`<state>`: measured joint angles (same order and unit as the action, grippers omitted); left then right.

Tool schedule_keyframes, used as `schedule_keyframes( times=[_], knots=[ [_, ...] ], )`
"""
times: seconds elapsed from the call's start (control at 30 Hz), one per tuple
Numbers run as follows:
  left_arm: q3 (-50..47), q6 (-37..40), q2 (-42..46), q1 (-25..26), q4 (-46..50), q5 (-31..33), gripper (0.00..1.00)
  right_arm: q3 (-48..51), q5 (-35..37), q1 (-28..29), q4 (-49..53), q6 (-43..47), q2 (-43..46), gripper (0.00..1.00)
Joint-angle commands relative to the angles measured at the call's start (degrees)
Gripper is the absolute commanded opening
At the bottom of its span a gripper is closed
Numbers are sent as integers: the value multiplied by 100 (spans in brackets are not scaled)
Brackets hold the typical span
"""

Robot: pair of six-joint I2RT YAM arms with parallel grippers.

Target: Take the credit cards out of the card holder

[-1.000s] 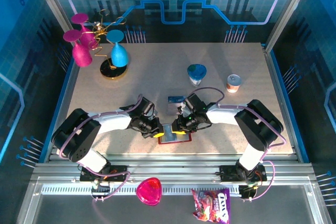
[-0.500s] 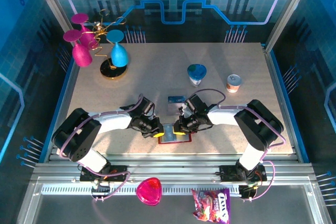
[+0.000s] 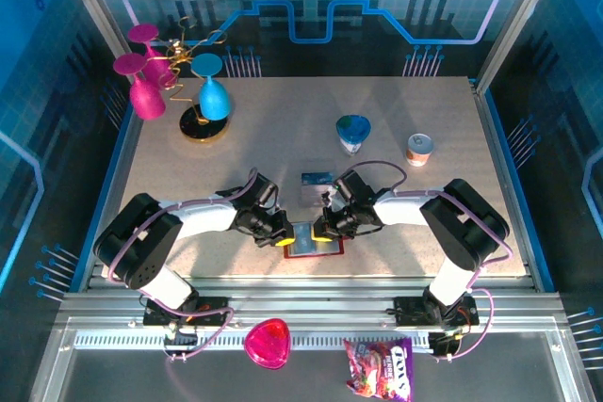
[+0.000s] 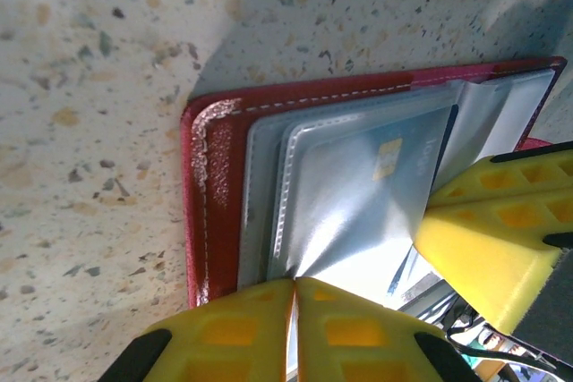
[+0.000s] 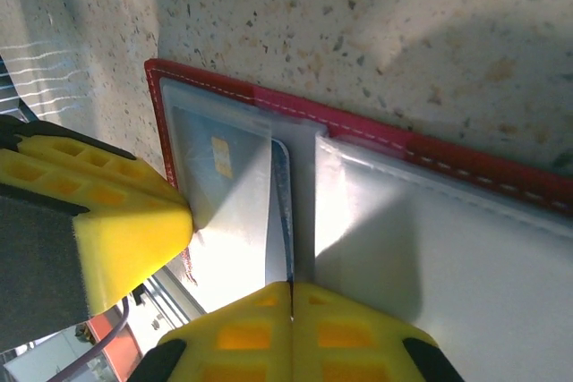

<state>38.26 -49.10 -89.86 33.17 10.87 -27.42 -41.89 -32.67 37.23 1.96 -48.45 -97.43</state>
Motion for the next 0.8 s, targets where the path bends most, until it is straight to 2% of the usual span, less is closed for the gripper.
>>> schedule_keyframes(
  times=[0.0, 0.77],
  knots=[
    [59, 151, -161, 32, 448, 280, 10, 102, -100, -101, -26, 10, 197, 0],
    [191, 201, -112, 31, 618, 301, 10, 199, 143, -559, 1065, 647, 880, 0]
  ],
)
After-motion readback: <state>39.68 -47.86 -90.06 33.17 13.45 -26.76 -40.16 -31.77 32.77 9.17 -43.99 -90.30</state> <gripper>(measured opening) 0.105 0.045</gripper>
